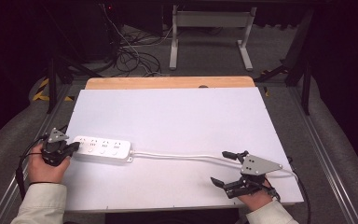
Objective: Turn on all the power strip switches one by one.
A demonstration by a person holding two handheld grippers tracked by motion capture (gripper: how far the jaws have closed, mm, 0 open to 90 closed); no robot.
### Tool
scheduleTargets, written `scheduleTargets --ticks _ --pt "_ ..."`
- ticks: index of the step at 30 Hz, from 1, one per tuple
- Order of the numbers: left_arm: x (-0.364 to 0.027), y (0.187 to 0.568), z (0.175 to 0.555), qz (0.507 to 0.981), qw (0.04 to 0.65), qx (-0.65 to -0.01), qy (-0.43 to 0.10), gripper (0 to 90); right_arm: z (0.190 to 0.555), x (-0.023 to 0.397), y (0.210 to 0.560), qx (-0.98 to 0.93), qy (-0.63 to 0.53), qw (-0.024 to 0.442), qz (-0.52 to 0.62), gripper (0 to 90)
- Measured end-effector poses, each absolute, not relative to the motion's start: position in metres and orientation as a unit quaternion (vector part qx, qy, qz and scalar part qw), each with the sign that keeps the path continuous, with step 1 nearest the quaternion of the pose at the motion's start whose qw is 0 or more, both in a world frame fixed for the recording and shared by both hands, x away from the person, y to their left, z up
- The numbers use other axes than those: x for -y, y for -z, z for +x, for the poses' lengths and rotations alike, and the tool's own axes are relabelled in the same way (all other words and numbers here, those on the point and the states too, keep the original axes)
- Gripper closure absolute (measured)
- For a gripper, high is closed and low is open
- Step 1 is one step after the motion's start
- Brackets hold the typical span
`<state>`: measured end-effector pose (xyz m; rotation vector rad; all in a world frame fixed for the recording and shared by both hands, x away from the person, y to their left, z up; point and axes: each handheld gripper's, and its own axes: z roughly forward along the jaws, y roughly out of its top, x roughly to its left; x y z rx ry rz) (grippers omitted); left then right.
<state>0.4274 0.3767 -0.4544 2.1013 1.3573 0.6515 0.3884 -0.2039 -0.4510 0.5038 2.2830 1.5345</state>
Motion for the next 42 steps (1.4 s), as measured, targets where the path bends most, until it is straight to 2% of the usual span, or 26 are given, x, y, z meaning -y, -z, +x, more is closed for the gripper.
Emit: scheduleTargets --ticks 15,42 --pt "-0.375 0.456 0.427 0.789 0.273 -0.495 -0.243 90.0 0.388 0.204 0.451 -0.806 -0.540 0.169 0.176 9.3" --pt "-0.385 0.464 0.427 0.764 0.323 -0.514 -0.218 90.0 0.385 0.204 0.451 -0.807 -0.541 0.166 0.170 9.3"
